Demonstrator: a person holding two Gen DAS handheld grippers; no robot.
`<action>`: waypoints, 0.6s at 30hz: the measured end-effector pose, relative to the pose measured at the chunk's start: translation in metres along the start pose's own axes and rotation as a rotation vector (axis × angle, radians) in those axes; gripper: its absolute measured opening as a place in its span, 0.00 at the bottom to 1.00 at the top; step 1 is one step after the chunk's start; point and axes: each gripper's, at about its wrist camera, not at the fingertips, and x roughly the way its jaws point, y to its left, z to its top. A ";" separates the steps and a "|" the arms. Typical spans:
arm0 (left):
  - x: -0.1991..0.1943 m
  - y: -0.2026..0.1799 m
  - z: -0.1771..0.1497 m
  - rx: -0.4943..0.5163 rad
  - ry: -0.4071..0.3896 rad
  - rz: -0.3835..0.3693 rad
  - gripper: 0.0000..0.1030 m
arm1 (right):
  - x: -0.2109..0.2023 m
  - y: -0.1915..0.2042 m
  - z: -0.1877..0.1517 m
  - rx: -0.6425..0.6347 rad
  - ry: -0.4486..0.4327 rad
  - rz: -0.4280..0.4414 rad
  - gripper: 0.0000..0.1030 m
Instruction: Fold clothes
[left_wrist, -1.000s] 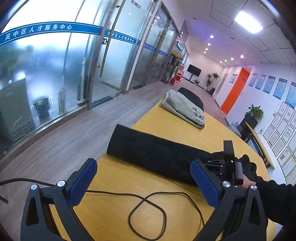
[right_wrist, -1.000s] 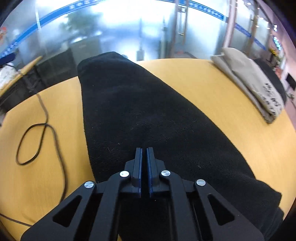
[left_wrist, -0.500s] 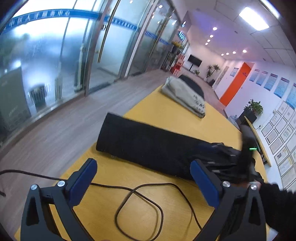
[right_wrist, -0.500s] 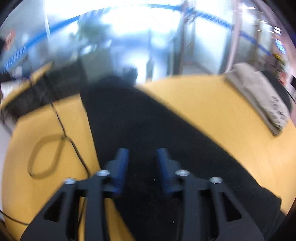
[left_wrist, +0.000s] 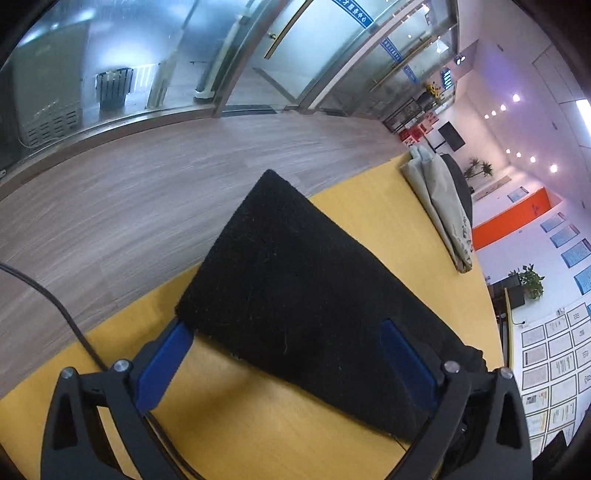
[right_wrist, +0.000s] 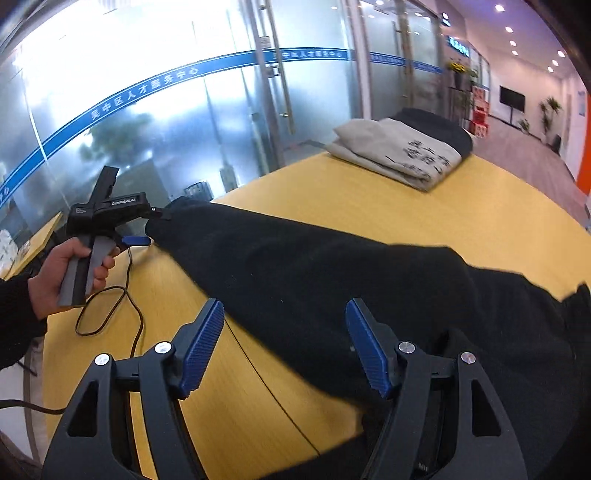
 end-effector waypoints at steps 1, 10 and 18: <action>0.004 -0.001 0.000 0.005 -0.006 0.008 1.00 | -0.015 -0.001 0.001 0.013 -0.002 -0.004 0.68; 0.025 0.016 0.000 -0.114 -0.023 -0.056 0.15 | -0.060 -0.004 -0.012 0.103 -0.026 -0.025 0.64; -0.032 -0.067 -0.004 -0.012 -0.182 -0.216 0.10 | -0.116 -0.015 -0.034 0.166 -0.073 -0.061 0.61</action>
